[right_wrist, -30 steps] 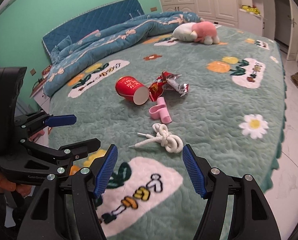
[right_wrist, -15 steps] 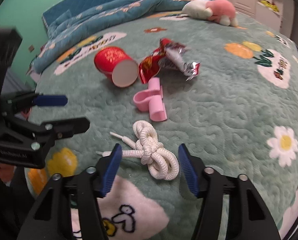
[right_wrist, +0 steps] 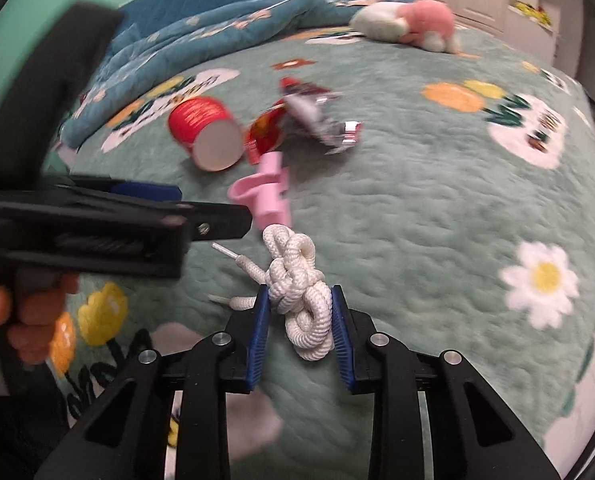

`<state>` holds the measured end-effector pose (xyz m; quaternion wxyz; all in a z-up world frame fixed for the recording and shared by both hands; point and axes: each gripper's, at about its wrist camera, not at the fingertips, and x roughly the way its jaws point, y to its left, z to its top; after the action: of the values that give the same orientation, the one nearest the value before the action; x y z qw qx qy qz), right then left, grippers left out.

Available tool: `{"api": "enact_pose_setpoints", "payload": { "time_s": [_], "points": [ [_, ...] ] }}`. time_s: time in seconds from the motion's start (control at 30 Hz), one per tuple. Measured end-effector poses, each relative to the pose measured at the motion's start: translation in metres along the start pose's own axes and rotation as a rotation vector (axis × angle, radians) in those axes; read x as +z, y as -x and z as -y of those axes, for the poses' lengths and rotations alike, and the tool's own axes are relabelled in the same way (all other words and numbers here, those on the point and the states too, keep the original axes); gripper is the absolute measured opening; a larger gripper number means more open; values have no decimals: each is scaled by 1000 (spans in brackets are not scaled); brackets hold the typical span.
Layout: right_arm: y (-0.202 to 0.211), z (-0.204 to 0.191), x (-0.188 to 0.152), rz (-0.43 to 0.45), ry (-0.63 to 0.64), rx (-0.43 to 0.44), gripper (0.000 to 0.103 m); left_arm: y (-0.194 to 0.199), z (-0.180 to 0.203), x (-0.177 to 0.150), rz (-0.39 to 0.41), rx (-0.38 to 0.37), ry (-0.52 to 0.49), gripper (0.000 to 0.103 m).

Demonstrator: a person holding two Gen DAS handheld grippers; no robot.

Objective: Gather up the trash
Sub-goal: 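Grasp the white rope with the right tool while the left tool grasps the pink clip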

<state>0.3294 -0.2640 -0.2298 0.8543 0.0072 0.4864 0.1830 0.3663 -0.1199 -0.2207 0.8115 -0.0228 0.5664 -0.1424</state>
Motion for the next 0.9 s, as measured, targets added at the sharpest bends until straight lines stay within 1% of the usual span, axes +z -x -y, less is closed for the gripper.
{"api": "enact_pose_setpoints", "payload": {
  "time_s": [0.07,0.1,0.17,0.23,0.3,0.37,0.4,0.43,0.47,0.53,0.57,0.77,0.9],
  "points": [
    [10,12,-3,14,-30,-7,30,-10,0,7,9,37,72,85],
    [12,16,-4,18,-34,-8,30,-15,-1,10,17,41,99,85],
    [17,22,-6,29,-48,-8,30,-26,-2,14,4,59,133,85],
    [19,26,-7,34,-59,-1,30,-35,-2,15,-5,64,146,84],
    [19,30,-8,39,-75,6,30,-38,2,13,8,104,100,79],
    [17,33,-8,40,-90,21,30,-36,5,11,19,117,63,67],
    [17,32,-9,42,-93,22,30,-34,3,10,23,110,56,63],
    [16,31,-8,44,-95,27,30,-34,1,9,25,111,51,53],
    [15,30,-8,44,-95,29,30,-32,-1,9,26,119,40,49],
    [12,27,-8,46,-93,28,30,-30,-5,7,29,96,24,48],
    [11,26,-7,46,-92,30,30,-27,-7,5,32,90,13,45],
    [12,22,-5,50,-91,24,30,-19,-9,-3,35,90,-19,44],
    [17,16,-5,56,-84,24,30,-3,-9,-12,52,89,-44,44]
  ]
}}
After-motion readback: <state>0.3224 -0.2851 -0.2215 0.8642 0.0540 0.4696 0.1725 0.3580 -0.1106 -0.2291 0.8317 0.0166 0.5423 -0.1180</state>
